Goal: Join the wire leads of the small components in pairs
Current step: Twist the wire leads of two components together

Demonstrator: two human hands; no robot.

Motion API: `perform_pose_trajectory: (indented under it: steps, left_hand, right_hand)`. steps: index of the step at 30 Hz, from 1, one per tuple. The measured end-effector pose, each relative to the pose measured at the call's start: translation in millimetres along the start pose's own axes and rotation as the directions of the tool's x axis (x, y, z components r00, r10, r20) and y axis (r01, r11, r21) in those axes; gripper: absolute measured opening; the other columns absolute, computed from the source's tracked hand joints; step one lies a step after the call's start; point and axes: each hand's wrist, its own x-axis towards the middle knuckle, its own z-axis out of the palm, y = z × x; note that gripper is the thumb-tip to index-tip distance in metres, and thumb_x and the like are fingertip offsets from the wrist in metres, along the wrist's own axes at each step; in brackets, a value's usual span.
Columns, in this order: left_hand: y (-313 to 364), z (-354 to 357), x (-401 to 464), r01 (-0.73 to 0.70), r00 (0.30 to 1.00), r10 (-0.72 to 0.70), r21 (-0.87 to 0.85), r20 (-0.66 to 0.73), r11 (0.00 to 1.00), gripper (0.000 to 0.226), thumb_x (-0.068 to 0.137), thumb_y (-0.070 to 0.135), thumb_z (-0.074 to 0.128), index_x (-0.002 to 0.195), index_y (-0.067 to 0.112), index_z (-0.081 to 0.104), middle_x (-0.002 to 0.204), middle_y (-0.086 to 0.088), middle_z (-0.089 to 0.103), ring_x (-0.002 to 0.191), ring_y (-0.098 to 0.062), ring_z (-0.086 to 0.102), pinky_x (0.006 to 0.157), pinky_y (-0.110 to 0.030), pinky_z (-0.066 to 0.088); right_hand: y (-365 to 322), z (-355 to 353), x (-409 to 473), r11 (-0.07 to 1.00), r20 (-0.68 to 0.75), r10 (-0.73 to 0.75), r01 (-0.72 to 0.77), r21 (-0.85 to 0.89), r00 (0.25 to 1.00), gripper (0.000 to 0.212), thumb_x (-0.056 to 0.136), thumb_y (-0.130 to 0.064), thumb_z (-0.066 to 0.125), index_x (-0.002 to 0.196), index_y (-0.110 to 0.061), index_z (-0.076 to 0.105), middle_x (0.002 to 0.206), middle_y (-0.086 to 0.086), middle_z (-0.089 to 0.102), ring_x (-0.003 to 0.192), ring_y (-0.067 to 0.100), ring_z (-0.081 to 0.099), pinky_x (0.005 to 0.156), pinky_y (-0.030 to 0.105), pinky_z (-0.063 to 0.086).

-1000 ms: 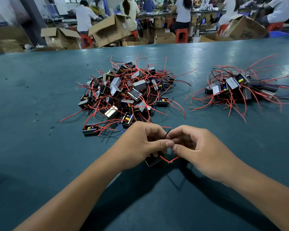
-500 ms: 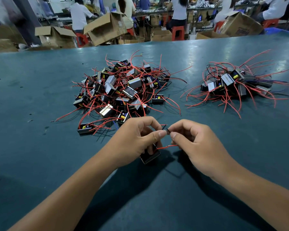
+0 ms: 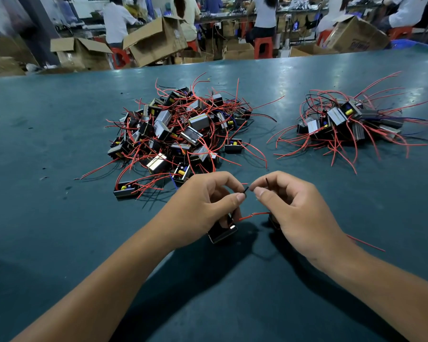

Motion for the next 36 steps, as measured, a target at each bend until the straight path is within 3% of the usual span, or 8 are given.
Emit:
perform_pose_trajectory:
  steps: [3,6,12,19,25,30,33,36]
  left_hand:
    - [-0.4,1.3,-0.3,-0.026,0.999,0.025,0.037,0.024,0.999,0.007,0.099,0.021,0.062,0.092,0.019,0.065,0.069,-0.004,0.071,0.055,-0.014,0.056,0.054,-0.025,0.046]
    - [0.0,2.1,0.3,-0.037,0.999,0.035,0.053,0.032,0.998,0.007,0.097,0.024,0.063,0.093,0.019,0.066,0.068,-0.002,0.071,0.058,-0.019,0.056,0.057,-0.033,0.047]
    - [0.0,0.9,-1.1,-0.045,0.998,0.041,0.082,0.049,0.996,0.005,0.095,0.024,0.064,0.092,0.021,0.068,0.067,0.0,0.069,0.058,-0.014,0.057,0.057,-0.027,0.048]
    - [3.5,-3.3,-2.8,-0.086,0.996,0.081,0.237,0.033,0.968,0.007,0.096,0.019,0.066,0.091,0.022,0.068,0.069,0.004,0.071,0.055,-0.006,0.055,0.054,-0.02,0.045]
    - [4.8,-4.7,-3.1,-0.092,0.996,0.091,0.283,0.019,0.955,0.007,0.095,0.017,0.066,0.09,0.02,0.069,0.068,-0.001,0.069,0.056,-0.007,0.058,0.055,-0.017,0.044]
    - [4.8,-4.9,-4.0,-0.156,0.988,0.152,0.352,0.04,0.923,0.007,0.095,0.021,0.066,0.089,0.021,0.068,0.068,0.001,0.067,0.052,0.0,0.048,0.052,-0.01,0.034]
    - [3.0,-2.2,-2.8,-0.197,0.979,0.198,0.423,0.042,0.884,0.007,0.095,0.026,0.066,0.088,0.026,0.067,0.068,0.005,0.066,0.054,-0.003,0.048,0.053,-0.013,0.031]
    - [-0.1,-0.2,-1.0,-0.197,0.978,0.203,0.471,0.037,0.86,0.006,0.093,0.025,0.065,0.089,0.03,0.065,0.069,0.008,0.064,0.06,-0.007,0.052,0.056,-0.024,0.04]
  right_hand:
    - [-2.6,0.4,-0.2,1.0,0.013,-0.019,0.02,-0.014,1.0,0.01,0.092,-0.02,0.065,0.083,-0.019,0.07,0.07,0.021,0.057,0.059,0.011,0.042,0.053,0.024,0.034]
    - [-4.6,0.5,-1.0,1.0,0.027,-0.026,0.026,0.001,0.999,0.01,0.091,-0.019,0.066,0.081,-0.018,0.069,0.069,0.027,0.05,0.06,0.016,0.038,0.053,0.029,0.03]
    - [-1.1,-0.9,-0.6,1.0,0.008,-0.015,0.016,-0.024,1.0,0.016,0.091,-0.013,0.065,0.075,-0.013,0.066,0.051,-0.011,0.042,0.045,0.003,0.031,0.044,0.014,0.026]
    - [0.7,-1.1,1.1,0.991,-0.005,0.003,-0.004,-0.132,1.0,0.018,0.088,-0.015,0.065,0.07,-0.018,0.064,0.046,-0.012,0.044,0.044,0.004,0.033,0.044,0.015,0.028]
    - [-0.3,-5.1,-1.2,0.969,0.06,-0.108,0.118,-0.215,0.992,0.01,0.086,-0.017,0.069,0.082,-0.024,0.062,0.054,-0.007,0.04,0.051,0.009,0.036,0.051,0.026,0.035]
    - [-3.7,-4.1,-1.7,0.933,0.055,-0.163,0.172,-0.315,0.985,0.016,0.084,-0.018,0.07,0.072,-0.022,0.061,0.052,-0.006,0.041,0.048,0.006,0.035,0.048,0.018,0.032]
    - [-6.2,-4.3,-2.9,0.914,0.082,-0.191,0.207,-0.348,0.978,0.018,0.083,-0.013,0.069,0.07,-0.021,0.059,0.053,-0.002,0.042,0.048,0.007,0.036,0.048,0.017,0.031]
    - [-6.7,-4.7,-3.2,0.899,0.098,-0.199,0.221,-0.378,0.975,0.02,0.08,-0.007,0.068,0.068,-0.02,0.058,0.052,-0.006,0.043,0.048,0.007,0.038,0.048,0.015,0.031]
